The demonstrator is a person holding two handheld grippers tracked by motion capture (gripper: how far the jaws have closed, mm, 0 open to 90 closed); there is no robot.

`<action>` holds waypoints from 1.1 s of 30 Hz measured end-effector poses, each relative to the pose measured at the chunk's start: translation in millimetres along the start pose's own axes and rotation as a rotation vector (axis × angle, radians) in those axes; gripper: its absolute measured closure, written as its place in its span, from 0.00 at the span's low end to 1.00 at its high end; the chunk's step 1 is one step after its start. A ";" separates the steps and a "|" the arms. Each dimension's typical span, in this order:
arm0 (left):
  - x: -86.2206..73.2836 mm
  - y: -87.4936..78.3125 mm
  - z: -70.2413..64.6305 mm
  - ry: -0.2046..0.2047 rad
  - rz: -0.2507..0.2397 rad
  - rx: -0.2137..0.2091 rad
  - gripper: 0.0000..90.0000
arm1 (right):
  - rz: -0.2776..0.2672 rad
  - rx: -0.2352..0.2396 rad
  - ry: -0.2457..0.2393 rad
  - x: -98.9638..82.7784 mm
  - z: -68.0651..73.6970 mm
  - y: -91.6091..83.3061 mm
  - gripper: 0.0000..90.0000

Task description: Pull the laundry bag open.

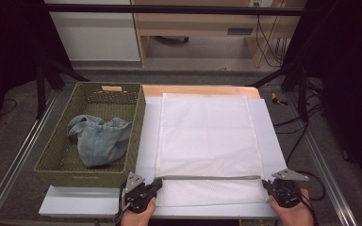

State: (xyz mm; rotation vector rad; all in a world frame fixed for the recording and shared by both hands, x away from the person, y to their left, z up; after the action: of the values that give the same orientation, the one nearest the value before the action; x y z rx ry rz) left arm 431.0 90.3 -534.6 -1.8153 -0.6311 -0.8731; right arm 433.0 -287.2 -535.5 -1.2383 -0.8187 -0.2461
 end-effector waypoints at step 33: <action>0.7 -5.2 8.5 -0.036 -0.026 0.014 0.97 | 0.009 -0.010 0.001 0.9 1.2 0.3 0.98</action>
State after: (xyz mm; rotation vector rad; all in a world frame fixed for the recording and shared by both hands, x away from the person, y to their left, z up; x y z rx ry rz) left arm 429.9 100.2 -533.3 -1.8175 -0.6826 -0.8532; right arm 433.4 -285.8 -535.0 -1.2512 -0.8118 -0.2440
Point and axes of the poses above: each handheld gripper's, and its own axes: y roughly forward along the jaws, x roughly out of its top, z roughly to its left, the point moved 9 cm from there along y, roughly forward along the jaws, and after that the axes turned 10 degrees about x, right-handed, at the moved point
